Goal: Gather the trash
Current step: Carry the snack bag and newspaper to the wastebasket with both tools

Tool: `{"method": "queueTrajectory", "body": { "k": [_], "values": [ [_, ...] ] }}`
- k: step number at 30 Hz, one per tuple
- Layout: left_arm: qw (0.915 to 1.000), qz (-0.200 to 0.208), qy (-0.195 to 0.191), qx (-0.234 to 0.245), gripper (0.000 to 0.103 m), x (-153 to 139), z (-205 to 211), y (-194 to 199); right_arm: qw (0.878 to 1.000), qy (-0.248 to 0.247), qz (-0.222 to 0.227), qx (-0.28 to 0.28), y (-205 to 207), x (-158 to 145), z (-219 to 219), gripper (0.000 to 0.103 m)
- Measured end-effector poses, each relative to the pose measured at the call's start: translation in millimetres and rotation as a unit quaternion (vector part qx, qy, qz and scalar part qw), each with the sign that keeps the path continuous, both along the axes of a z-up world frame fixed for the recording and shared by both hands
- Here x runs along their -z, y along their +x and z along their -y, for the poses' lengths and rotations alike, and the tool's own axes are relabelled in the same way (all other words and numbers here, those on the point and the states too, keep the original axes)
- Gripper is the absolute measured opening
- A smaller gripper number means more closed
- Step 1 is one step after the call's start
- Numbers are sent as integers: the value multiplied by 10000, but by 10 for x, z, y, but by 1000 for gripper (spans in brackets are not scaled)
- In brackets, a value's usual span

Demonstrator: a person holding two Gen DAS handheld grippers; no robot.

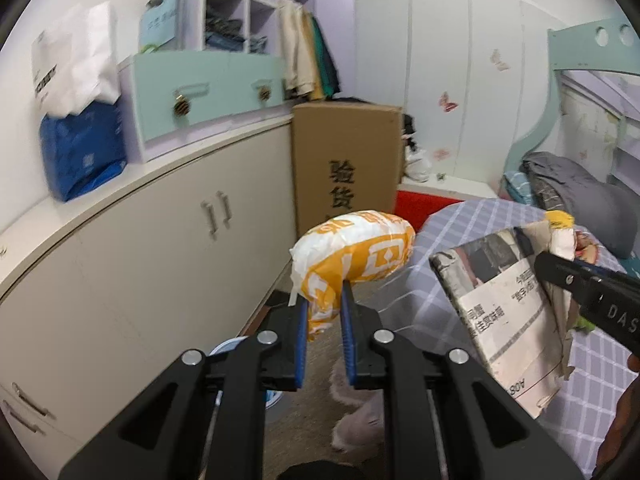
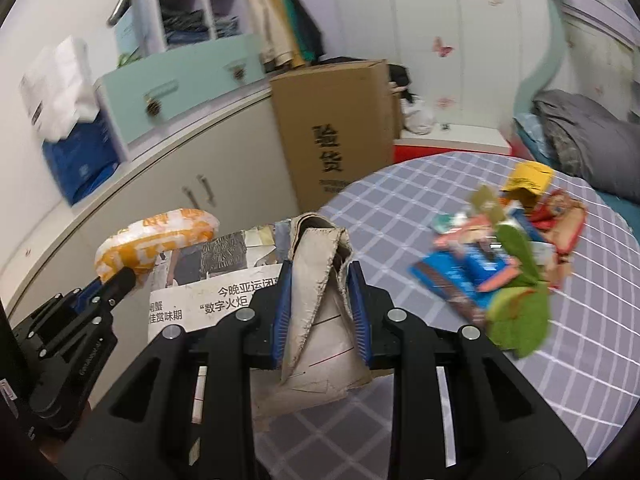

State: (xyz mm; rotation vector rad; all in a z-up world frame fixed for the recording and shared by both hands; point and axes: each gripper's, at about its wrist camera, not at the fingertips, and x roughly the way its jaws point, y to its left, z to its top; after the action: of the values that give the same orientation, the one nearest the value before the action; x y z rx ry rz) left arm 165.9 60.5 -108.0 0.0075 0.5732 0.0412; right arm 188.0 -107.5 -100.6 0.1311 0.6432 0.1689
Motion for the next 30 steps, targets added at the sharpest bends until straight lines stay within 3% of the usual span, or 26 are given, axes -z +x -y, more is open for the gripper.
{"method": "queueTrajectory", "body": {
  "k": [11, 17, 25, 30],
  "values": [
    [9953, -423, -130, -857, 14, 360, -1142, 3, 9944, -275, -278, -981, 242, 311, -1279, 27],
    [9891, -756, -150, -1254, 14, 627, -1603, 28, 9878, -365, -634, -1372, 406, 686, -1810, 27],
    [9781, -1357, -156, -1571, 14, 1104, -2005, 237, 9814, -571, -1029, -1518, 670, 1185, -2165, 27],
    [9743, -1600, -290, -1559, 14, 1329, -2109, 603, 9821, -628, -1122, -1374, 881, 1394, -2210, 27]
  ]
}}
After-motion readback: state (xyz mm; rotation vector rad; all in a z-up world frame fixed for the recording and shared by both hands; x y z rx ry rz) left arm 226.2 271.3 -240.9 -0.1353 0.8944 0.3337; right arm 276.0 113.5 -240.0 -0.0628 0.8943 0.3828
